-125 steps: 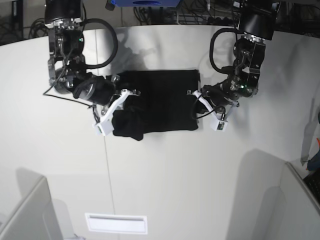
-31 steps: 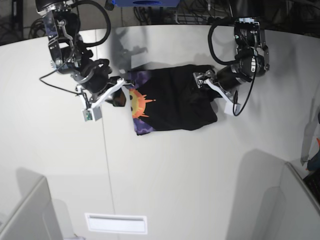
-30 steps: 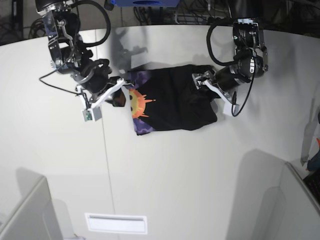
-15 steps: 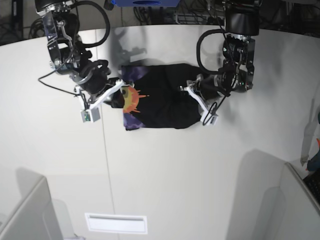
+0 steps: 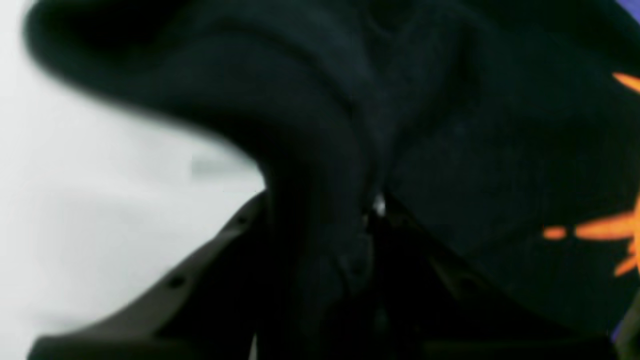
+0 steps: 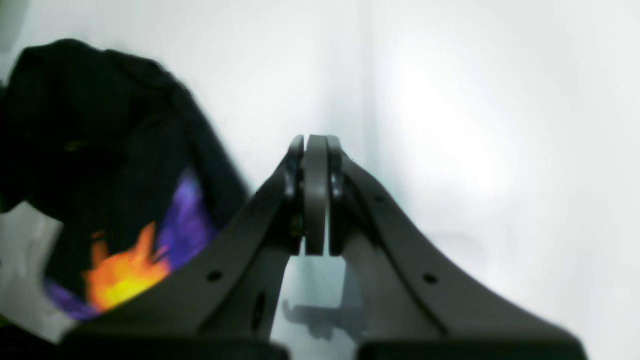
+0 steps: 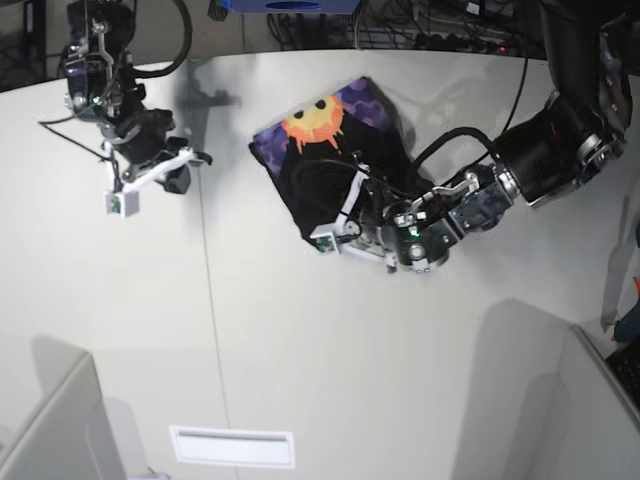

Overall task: Fold the T-shirt properly
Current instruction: 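Press and straighten the bundle with the left gripper, sun print up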

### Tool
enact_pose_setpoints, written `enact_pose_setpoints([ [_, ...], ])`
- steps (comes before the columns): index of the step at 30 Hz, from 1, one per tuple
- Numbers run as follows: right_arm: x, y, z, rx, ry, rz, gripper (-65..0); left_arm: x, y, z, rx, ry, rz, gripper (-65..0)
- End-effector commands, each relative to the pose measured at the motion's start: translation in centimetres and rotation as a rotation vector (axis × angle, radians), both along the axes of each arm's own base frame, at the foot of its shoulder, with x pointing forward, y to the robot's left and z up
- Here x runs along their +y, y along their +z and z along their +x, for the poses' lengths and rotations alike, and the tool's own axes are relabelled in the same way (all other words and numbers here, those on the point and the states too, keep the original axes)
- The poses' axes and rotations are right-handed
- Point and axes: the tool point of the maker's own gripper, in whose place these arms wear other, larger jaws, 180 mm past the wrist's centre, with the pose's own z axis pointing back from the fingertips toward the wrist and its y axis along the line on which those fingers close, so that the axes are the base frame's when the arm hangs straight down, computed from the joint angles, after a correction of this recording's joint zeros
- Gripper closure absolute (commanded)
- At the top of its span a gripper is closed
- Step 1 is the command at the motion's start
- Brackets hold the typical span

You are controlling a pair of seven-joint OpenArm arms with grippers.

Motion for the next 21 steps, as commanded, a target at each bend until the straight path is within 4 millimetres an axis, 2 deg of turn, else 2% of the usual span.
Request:
enact_pose_setpoints([
  [1, -0.2, 0.8, 0.4, -0.037, -0.02, 0.006, 0.0, 0.4, -0.3, 0.0, -0.016, -0.04, 0.043, 0.0],
  [3, -1.3, 0.4, -0.5, -0.018, -0.08, 0.014, 0.0, -1.8, 0.2, 0.4, -0.045, -0.103, 0.018, 0.0],
  [9, -1.9, -0.5, -2.0, 0.015, -0.146, 0.035, 0.0, -4.3, 0.9, 0.8, -0.167, -0.236, 0.025, 0.0],
  [15, -1.3, -0.8, -2.5, 0.027, -0.16, 0.06, 0.0, -4.5, -0.1, -0.5, -0.202, -0.361, 0.066, 0.0],
  [21, -0.9, -0.9, -2.5, 0.029, -0.158, 0.068, 0.0, -4.2, 0.0, 0.2, -0.239, -0.349, 0.076, 0.0],
])
